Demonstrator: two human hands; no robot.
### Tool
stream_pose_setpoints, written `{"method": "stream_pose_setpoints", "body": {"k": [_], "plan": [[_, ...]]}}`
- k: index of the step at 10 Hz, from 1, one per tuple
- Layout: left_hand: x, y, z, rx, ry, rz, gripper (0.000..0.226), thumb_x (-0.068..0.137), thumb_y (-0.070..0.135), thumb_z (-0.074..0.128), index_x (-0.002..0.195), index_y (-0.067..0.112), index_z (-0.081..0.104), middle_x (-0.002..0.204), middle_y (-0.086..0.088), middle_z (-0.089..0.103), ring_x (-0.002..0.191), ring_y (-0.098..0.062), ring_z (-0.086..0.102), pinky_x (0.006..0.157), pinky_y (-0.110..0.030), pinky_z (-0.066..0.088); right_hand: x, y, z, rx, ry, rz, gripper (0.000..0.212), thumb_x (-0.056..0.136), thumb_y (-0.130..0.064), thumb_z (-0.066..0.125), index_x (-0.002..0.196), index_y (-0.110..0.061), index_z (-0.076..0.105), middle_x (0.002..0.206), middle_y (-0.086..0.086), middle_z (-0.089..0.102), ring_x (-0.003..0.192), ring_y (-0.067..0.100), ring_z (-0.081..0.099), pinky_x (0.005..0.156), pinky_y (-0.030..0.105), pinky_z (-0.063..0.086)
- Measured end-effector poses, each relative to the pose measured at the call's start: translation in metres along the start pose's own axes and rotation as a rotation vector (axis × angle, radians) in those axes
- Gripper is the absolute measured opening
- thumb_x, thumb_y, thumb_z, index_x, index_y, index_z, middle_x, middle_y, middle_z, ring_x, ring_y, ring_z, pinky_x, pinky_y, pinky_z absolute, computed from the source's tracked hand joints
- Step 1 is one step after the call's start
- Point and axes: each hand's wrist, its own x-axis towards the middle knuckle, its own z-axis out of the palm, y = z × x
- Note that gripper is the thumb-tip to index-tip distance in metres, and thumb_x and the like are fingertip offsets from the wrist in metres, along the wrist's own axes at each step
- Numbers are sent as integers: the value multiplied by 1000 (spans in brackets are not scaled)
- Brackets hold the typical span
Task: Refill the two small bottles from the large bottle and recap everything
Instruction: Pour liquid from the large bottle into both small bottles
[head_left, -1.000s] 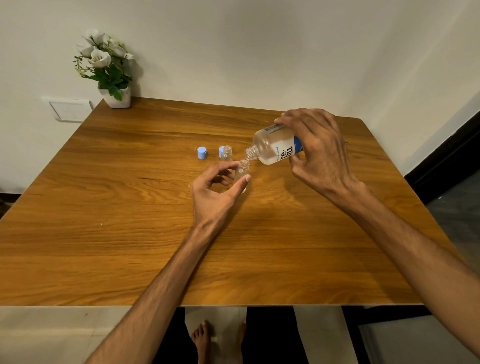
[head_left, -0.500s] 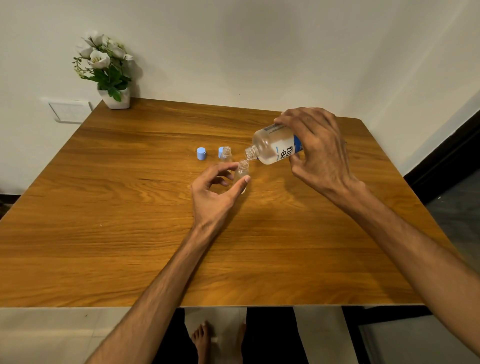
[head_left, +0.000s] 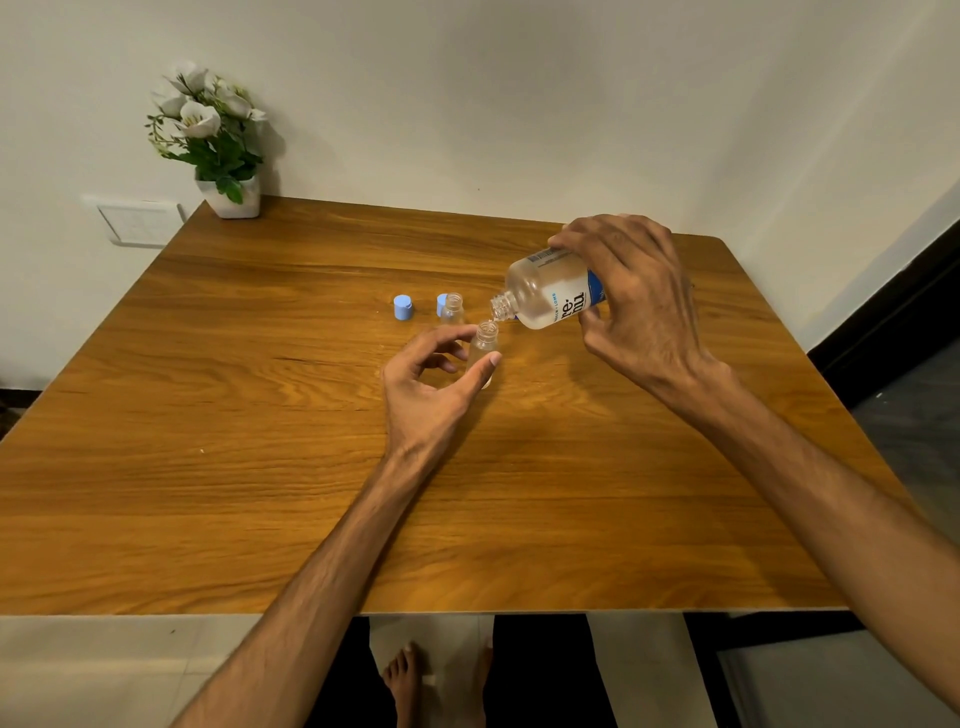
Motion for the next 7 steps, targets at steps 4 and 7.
{"method": "stream_pose_setpoints", "body": {"k": [4,7], "plan": [[0,-1,-1,17,-5,-2,38,81,14,90,116,8,76,105,-5,76,88,-26,70,73,-38,61,-5,-4,4,37,-11,12,66,73,-4,75,137,-7,60,137,14,64,132,32,55,118,46,32],[0,2,1,-13,21,-13,36,80,12,90,113,9,77,101,-8,77,85,-30,70,72,-37,59,-25,-18,16,203,-53,221,74,66,-9,79,137,-12,60,131,7,68,124,23,59,111,47,42]]}}
